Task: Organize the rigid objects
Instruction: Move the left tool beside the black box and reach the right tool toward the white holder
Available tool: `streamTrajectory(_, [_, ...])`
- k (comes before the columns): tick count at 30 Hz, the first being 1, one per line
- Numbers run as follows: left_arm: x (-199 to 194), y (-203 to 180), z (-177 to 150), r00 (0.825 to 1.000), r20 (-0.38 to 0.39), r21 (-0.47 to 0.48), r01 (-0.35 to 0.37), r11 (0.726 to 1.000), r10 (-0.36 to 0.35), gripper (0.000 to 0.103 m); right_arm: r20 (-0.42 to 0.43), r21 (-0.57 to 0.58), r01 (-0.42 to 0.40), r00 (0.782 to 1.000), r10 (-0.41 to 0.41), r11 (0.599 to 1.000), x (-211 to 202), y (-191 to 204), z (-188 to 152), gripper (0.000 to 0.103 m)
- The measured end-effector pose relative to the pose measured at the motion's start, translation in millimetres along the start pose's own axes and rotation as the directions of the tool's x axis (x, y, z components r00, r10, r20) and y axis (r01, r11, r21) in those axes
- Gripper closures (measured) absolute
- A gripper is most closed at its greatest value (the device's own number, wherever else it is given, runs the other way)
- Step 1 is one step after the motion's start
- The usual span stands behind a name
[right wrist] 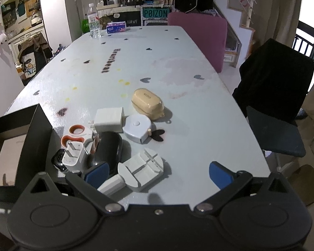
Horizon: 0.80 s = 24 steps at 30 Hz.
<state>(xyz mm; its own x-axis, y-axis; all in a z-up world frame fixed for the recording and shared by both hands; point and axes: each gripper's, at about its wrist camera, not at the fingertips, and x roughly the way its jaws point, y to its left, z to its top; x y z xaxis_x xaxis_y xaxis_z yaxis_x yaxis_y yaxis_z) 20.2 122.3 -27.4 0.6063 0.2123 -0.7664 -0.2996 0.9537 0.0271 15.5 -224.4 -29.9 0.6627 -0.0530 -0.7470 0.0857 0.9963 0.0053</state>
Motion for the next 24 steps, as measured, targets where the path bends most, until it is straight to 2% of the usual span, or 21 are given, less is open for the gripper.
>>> streamTrajectory(6, [17,2,-7,0.998,-0.069,0.001,0.012,1.000,-0.012,0.058,-0.020,0.005,-0.004,1.000,0.004,1.000,11,2,-3,0.003])
streamTrajectory(8, [21,4,-8,0.996,-0.089,-0.004,0.013,1.000,-0.013,0.059,-0.028,0.004,-0.002,1.000,0.002,1.000,14,1,-4,0.003])
streamTrajectory(14, [22,6,-14,0.997,-0.077,-0.001,-0.001,1.000,0.001,0.074,-0.048,-0.005,-0.041,0.998,0.041,0.999,25,-2,-9,0.006])
streamTrajectory(19, [28,12,-13,0.995,-0.097,-0.026,-0.019,0.999,0.016,0.091,-0.057,0.012,-0.068,0.996,0.069,0.998,34,-11,-12,0.006])
streamTrajectory(24, [31,13,-11,0.995,-0.104,-0.033,-0.015,0.999,0.012,0.093,-0.034,-0.039,-0.090,0.995,0.089,0.995,35,-7,-13,0.006])
